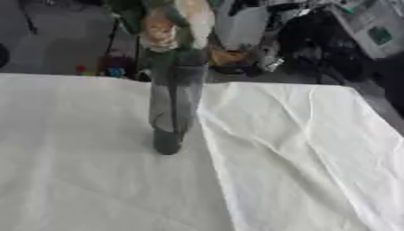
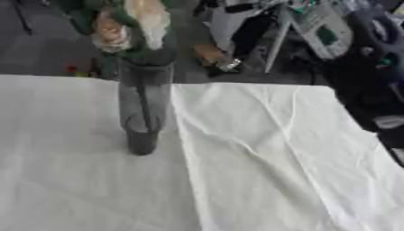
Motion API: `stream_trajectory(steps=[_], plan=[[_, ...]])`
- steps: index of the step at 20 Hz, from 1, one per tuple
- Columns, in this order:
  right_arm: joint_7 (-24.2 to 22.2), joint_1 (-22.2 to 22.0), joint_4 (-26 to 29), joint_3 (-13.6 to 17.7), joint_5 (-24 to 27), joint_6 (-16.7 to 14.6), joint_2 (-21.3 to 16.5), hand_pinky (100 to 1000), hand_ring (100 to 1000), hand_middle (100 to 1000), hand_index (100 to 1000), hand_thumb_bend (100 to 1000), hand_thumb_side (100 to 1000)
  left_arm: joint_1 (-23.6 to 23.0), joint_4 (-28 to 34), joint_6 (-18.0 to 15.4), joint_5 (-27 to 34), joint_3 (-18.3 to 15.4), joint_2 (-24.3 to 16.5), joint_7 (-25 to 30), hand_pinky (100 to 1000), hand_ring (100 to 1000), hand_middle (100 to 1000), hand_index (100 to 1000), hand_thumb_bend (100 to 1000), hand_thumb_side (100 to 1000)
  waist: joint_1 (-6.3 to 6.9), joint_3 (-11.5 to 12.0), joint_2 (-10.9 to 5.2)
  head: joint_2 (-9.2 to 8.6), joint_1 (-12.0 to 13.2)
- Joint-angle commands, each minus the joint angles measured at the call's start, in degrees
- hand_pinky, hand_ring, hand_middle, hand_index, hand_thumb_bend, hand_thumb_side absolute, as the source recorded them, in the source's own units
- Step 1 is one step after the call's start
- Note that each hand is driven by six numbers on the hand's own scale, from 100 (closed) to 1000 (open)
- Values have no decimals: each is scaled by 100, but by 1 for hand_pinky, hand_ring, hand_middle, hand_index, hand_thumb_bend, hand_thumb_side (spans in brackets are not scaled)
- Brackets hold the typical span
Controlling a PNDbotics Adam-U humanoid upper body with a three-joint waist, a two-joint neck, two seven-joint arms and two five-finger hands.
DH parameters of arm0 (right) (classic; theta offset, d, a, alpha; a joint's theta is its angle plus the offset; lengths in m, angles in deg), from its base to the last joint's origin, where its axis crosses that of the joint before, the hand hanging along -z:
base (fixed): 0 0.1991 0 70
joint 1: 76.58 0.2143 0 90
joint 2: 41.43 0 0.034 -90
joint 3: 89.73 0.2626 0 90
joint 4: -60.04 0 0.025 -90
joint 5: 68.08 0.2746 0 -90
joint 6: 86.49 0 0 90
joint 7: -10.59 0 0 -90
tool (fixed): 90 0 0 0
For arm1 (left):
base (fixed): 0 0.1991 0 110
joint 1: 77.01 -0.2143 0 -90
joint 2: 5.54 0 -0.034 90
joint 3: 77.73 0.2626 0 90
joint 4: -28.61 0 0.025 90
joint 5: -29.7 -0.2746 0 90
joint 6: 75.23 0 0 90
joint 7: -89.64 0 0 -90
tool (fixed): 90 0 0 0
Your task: Arrange flowers into the vase.
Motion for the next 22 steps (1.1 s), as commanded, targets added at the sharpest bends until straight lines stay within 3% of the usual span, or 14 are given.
stream_trajectory(steps=[1,9,19,20,21,22], plan=[[8,-254,472,402,309,171,-639,1000,1000,1000,1000,604,605,57,77,-54,-46,-73,-102,-24,858,785,843,927,100,844,64,-43,-90,32,56],[8,-1049,1101,1059,1033,628,-1228,1000,1000,1000,1000,625,609,32,77,-97,-93,-106,-92,-67,858,786,843,928,100,843,153,-132,-88,-116,-35],[8,-1318,1312,1401,1453,827,-1415,1000,1000,1000,1000,630,624,6,77,-121,-118,-122,-73,-94,857,786,843,928,100,845,227,-206,-83,-183,-217],[8,-1333,1341,1453,1499,842,-1420,1000,1000,1000,1000,589,641,2,77,-125,-123,-125,-72,-97,857,786,843,928,100,845,233,-212,-82,-184,-221],[25,-1319,1399,1573,1521,886,-1410,968,1000,1000,983,400,759,-5,77,-129,-128,-130,-69,-104,857,786,843,928,100,847,242,-223,-84,-180,-215],[169,-1303,1498,1743,1511,982,-1386,944,1000,1000,969,326,818,-13,77,-135,-135,-138,-66,-113,857,786,843,928,100,847,251,-237,-84,-175,-202]])
